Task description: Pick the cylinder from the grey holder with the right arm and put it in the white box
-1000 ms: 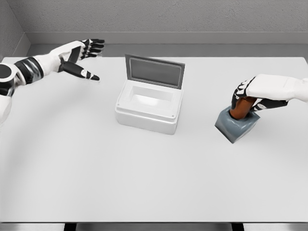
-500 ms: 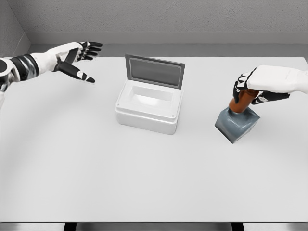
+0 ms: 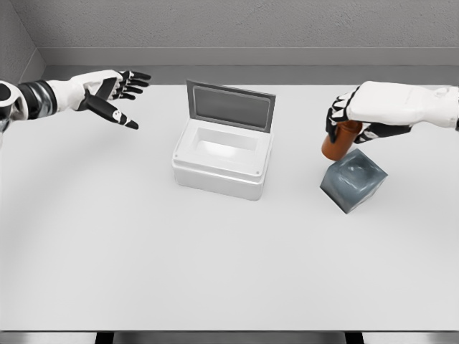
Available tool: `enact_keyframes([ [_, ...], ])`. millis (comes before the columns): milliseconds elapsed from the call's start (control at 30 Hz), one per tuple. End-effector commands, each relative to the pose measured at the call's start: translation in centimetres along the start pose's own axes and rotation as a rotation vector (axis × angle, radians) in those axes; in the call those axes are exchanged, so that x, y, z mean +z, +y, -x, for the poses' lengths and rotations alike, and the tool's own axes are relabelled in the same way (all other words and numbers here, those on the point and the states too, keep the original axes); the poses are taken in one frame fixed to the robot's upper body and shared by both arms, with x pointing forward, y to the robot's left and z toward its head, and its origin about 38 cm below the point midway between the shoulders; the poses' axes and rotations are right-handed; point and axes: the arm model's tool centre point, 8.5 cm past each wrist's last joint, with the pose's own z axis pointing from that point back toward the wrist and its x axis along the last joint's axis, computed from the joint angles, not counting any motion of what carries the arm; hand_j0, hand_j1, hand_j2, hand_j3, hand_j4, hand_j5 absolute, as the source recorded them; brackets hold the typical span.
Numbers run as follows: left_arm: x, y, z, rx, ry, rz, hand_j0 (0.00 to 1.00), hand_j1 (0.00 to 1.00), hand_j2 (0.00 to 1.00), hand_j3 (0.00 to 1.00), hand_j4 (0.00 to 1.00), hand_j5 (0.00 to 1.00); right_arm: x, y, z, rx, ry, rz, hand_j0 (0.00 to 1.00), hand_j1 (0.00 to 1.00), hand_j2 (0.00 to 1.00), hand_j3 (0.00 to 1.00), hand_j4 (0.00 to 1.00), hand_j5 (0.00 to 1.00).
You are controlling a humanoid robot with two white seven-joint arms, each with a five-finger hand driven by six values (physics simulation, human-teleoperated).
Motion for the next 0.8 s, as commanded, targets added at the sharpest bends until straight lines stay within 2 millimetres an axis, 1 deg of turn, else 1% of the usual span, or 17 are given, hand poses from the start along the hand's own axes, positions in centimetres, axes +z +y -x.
enact_keyframes([
  [0, -0.1, -0.1, 0.0, 0.000, 0.005, 0.001, 1.00, 1.00, 1.00, 1.00, 1.00, 1.00, -0.3, -0.2, -0.1, -0.004, -0.008, 0.007, 0.42, 0.42, 0.42, 0.42, 0.42, 0.42],
  [167, -0.1, -0.1, 0.0, -0.005, 0.010, -0.001, 1.00, 1.00, 1.00, 1.00, 1.00, 1.00, -1.0, -0.6, -0.5, 0.003, -0.028, 0.015, 0.42, 0.42, 0.42, 0.42, 0.42, 0.42],
  [400, 0.1, 0.1, 0.4, 0.004, 0.046, -0.007, 1.00, 1.00, 1.00, 1.00, 1.00, 1.00, -1.4, -1.2, -1.0, 0.017, -0.047, 0.027, 0.42, 0.42, 0.42, 0.42, 0.42, 0.42],
  [500, -0.1, 0.0, 0.4, 0.029, 0.076, -0.005, 1.00, 1.00, 1.00, 1.00, 1.00, 1.00, -2.4, -1.9, -1.5, 0.028, -0.071, 0.039, 0.42, 0.42, 0.42, 0.42, 0.42, 0.42],
  [600, 0.1, 0.3, 0.0, 0.042, 0.055, -0.019, 1.00, 1.00, 1.00, 1.00, 1.00, 1.00, -2.9, -2.0, -1.7, 0.030, -0.085, 0.041, 0.42, 0.42, 0.42, 0.42, 0.42, 0.42],
  [767, 0.1, 0.4, 0.1, 0.061, 0.081, -0.020, 1.00, 1.00, 1.00, 1.00, 1.00, 1.00, -2.9, -2.2, -1.7, 0.033, -0.086, 0.048, 0.42, 0.42, 0.42, 0.42, 0.42, 0.42],
])
